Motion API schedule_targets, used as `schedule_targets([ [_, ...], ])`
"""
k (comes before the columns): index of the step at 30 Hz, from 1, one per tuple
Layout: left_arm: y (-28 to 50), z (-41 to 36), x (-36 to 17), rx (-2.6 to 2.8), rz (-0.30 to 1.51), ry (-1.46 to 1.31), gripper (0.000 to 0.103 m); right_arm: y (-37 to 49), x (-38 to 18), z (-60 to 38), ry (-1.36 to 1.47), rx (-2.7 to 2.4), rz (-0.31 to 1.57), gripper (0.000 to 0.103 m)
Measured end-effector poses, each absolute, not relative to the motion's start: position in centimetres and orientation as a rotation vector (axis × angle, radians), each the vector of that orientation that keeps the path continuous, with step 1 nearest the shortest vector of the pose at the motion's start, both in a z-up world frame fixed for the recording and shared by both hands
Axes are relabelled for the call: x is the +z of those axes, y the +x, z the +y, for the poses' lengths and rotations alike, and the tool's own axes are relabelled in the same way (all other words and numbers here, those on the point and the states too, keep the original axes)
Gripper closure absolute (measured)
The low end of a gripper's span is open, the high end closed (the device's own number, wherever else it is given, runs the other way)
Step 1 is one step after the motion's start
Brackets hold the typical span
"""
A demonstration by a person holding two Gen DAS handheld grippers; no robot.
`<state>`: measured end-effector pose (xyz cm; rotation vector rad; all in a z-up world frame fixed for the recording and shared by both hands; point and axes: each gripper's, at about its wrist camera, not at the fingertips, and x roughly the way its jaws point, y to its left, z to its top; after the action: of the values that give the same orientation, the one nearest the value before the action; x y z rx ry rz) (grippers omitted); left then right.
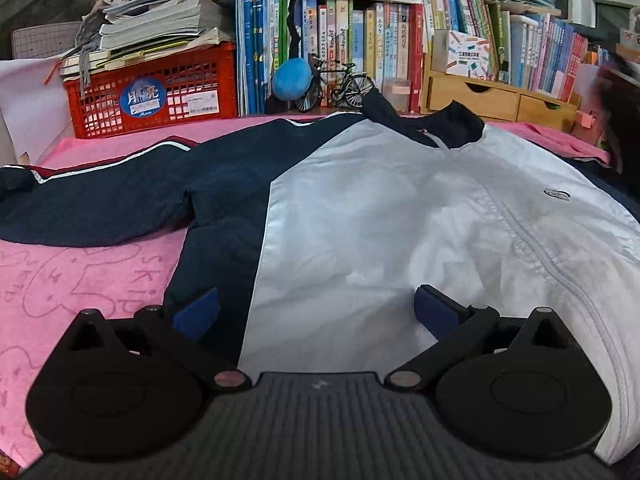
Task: Fold clothes
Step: 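Grasp a striped cuff with the right gripper and lift the sleeve, then lay the sleeve across the white jacket front and open the right gripper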
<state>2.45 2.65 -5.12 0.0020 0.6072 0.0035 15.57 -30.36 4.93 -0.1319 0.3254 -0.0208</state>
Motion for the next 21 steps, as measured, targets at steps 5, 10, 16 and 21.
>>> schedule_targets([
  [5,2.1,2.9,-5.1,-0.019,0.591,-0.007,0.0,15.0,1.7,-14.7,-0.295,0.389,0.421,0.079],
  [10,1.8,3.3,-5.1,-0.046,0.574,-0.027,0.0,13.0,-1.9,-8.2,-0.474,0.522,0.468,0.029],
  [16,1.6,3.5,-5.1,-0.077,0.556,-0.047,0.0,11.3,-1.5,-9.6,-0.526,0.504,0.434,0.022],
  [21,1.2,3.8,-5.2,-0.1,0.537,-0.063,0.0,13.2,-2.3,-8.1,-0.507,0.508,0.518,0.063],
])
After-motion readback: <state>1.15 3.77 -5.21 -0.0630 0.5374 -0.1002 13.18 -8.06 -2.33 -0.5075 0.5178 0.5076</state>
